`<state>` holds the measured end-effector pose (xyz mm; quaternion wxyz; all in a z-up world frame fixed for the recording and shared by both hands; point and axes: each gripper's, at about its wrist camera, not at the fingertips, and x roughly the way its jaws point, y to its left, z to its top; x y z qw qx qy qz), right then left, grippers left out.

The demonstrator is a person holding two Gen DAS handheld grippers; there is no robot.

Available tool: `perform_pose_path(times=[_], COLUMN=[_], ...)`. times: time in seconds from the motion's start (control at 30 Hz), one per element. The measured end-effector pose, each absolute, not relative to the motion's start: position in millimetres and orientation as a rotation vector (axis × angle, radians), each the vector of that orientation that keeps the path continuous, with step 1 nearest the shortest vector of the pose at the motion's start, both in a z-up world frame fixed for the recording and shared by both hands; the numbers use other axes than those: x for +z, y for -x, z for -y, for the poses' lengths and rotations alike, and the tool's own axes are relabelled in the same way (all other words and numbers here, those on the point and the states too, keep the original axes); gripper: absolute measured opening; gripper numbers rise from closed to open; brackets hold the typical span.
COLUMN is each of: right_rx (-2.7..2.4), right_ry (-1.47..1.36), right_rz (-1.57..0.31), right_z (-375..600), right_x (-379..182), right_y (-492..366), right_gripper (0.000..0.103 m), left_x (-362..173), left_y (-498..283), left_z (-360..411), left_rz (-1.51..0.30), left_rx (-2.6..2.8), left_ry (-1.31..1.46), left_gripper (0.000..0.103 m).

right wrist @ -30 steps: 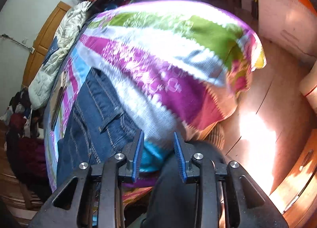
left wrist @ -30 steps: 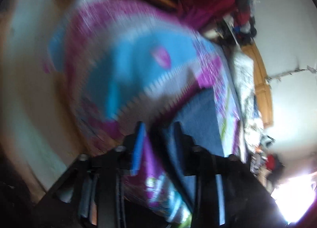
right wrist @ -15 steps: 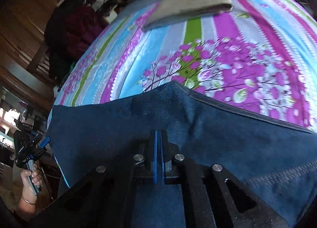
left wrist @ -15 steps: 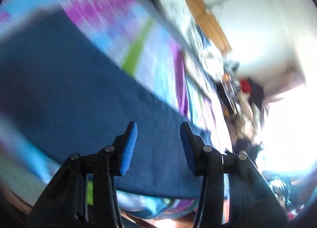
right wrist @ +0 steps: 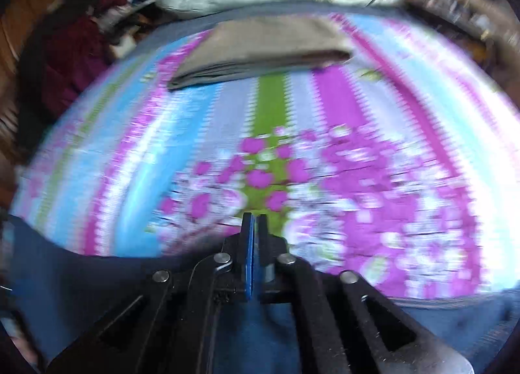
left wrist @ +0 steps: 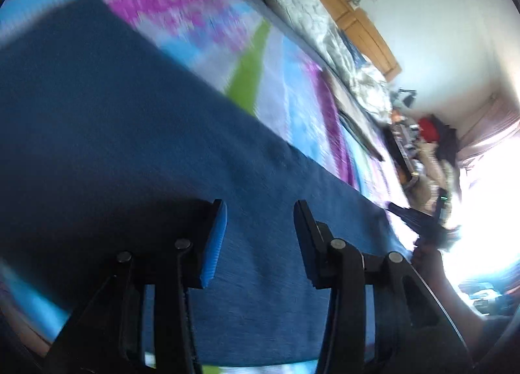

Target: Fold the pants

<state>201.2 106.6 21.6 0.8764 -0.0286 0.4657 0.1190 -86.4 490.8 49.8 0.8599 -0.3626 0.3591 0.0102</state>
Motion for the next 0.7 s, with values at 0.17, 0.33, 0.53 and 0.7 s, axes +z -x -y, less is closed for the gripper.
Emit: perform_pose_path(times=[0.17, 0.33, 0.53, 0.7], right_rx=[0.241, 0.355, 0.51, 0.579], right_ry=[0.048, 0.016, 0.061, 0.208], right_rz=[-0.964, -0.983, -1.123, -1.151], right_z=[-78, -82, -130, -154], right_x=[38, 52, 34, 29], right_y=[-180, -121, -47, -9], right_gripper=[0.008, 0.008, 0.008, 0.008], left_x=[66, 52, 16, 13], left_y=[159, 231, 218, 202], left_z=[-552, -591, -599, -606], left_rz=[-0.567, -0.444, -0.45, -0.43], left_rx=[0.211, 0.295, 0.256, 0.263], left_ry=[0.839, 0.965, 1.019, 0.992], left_gripper=[0.056, 0.063, 0.063, 0.063])
